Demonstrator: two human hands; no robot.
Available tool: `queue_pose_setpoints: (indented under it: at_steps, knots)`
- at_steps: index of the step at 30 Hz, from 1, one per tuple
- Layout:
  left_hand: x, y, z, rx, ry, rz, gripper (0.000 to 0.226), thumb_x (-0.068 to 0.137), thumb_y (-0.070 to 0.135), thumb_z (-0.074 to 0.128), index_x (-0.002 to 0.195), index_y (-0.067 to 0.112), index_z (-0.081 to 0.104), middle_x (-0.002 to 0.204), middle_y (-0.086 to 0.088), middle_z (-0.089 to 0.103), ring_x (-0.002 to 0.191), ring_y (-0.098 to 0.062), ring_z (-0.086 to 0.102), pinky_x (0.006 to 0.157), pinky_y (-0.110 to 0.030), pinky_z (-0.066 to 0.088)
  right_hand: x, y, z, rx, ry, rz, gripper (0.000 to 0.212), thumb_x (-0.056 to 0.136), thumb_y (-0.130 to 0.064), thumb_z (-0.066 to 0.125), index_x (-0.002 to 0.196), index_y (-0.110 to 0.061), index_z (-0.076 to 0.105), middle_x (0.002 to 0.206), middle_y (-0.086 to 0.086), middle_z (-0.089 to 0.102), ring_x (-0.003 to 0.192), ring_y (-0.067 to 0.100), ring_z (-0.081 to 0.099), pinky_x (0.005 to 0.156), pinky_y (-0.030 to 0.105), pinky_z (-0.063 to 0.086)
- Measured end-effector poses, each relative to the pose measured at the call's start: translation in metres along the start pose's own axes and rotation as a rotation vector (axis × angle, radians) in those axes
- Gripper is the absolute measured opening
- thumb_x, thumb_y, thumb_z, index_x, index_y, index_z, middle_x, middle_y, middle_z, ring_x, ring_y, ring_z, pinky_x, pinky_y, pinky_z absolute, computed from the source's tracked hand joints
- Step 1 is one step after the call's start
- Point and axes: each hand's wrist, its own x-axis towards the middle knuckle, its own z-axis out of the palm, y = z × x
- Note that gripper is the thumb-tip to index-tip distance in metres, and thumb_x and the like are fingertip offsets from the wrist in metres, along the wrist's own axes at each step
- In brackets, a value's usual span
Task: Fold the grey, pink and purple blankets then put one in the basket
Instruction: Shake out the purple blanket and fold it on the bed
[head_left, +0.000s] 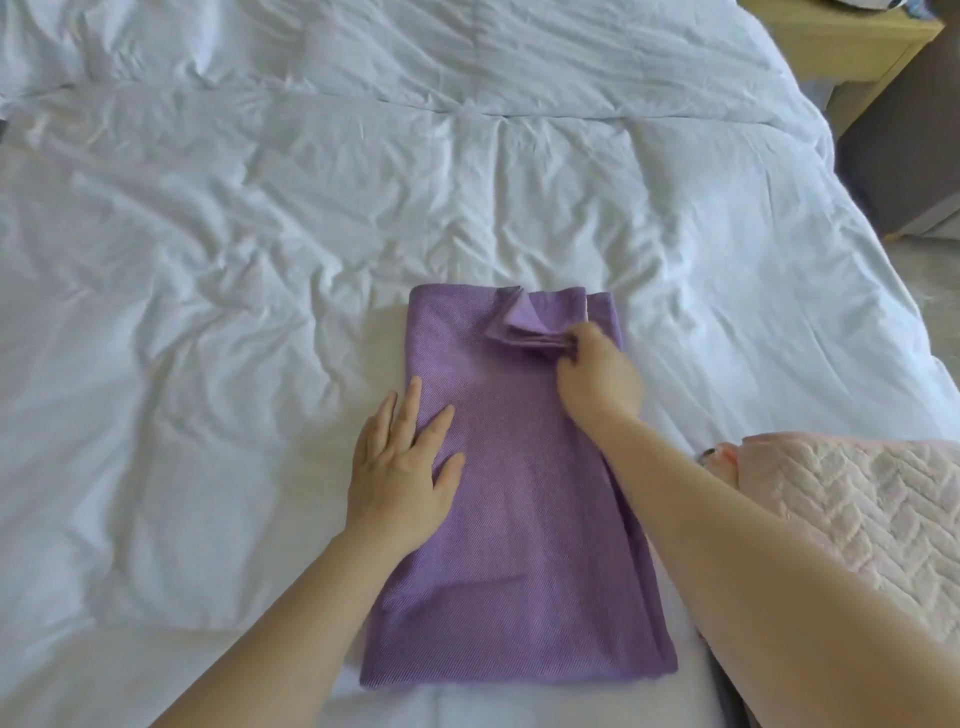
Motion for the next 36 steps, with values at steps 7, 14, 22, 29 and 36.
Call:
queue_pose_setpoints:
  at_steps: [7,14,22,29,36]
  knots:
    - [0.047,0.008,-0.023,-0.176,0.053,-0.081,0.046,0.09,0.032,0.059,0.134,0.024,0.049,0.155,-0.008,0.023,0.14,-0.028,0.022,0.114,-0.041,0.023,0.017,0.02,-0.021,0.551,-0.04,0.492,0.023,0.08,-0.028,0.049,0.062,-0.016,0.052,0.054,-0.003,0.046,0.057,0.021,0.045,0.05,0.027,0.034]
    - [0.104,-0.001,-0.024,-0.394,-0.008,-0.214,0.063,0.095,0.033,0.051,0.15,0.021,0.022,0.158,-0.01,0.015,0.145,-0.027,0.017,0.116,-0.037,0.019,0.042,-0.009,-0.02,0.724,-0.284,0.498,0.029,0.082,-0.033,0.071,0.1,-0.01,0.066,0.097,0.009,0.07,0.087,0.025,0.068,0.079,0.039,0.058]
    - [0.105,0.011,0.0,0.101,-0.03,0.018,0.053,0.097,0.053,0.018,0.149,0.042,0.01,0.16,0.006,-0.015,0.147,-0.026,-0.001,0.118,-0.046,0.003,0.048,0.018,-0.021,0.48,-0.041,0.319,0.025,0.087,-0.03,0.067,0.099,-0.012,0.055,0.09,0.0,0.06,0.085,0.021,0.059,0.068,0.029,0.043]
    - [0.094,0.011,0.008,0.218,-0.046,-0.011,0.059,0.093,0.058,0.003,0.149,0.04,0.0,0.151,0.009,-0.03,0.146,-0.024,-0.017,0.116,-0.046,-0.013,0.012,0.015,-0.014,0.06,0.092,0.138,0.066,0.093,-0.046,0.047,0.148,-0.025,0.019,0.156,0.004,0.018,0.141,0.025,0.02,0.114,0.041,0.019]
    - [-0.001,0.01,0.002,0.283,-0.154,0.139,0.066,0.092,0.064,0.005,0.151,0.035,0.008,0.159,0.007,-0.011,0.147,-0.02,-0.012,0.117,-0.048,-0.01,-0.123,0.036,-0.004,-0.42,-0.305,-0.143,0.063,0.096,-0.061,0.008,0.152,-0.033,-0.002,0.159,-0.014,-0.007,0.144,0.012,-0.018,0.117,0.039,-0.011]
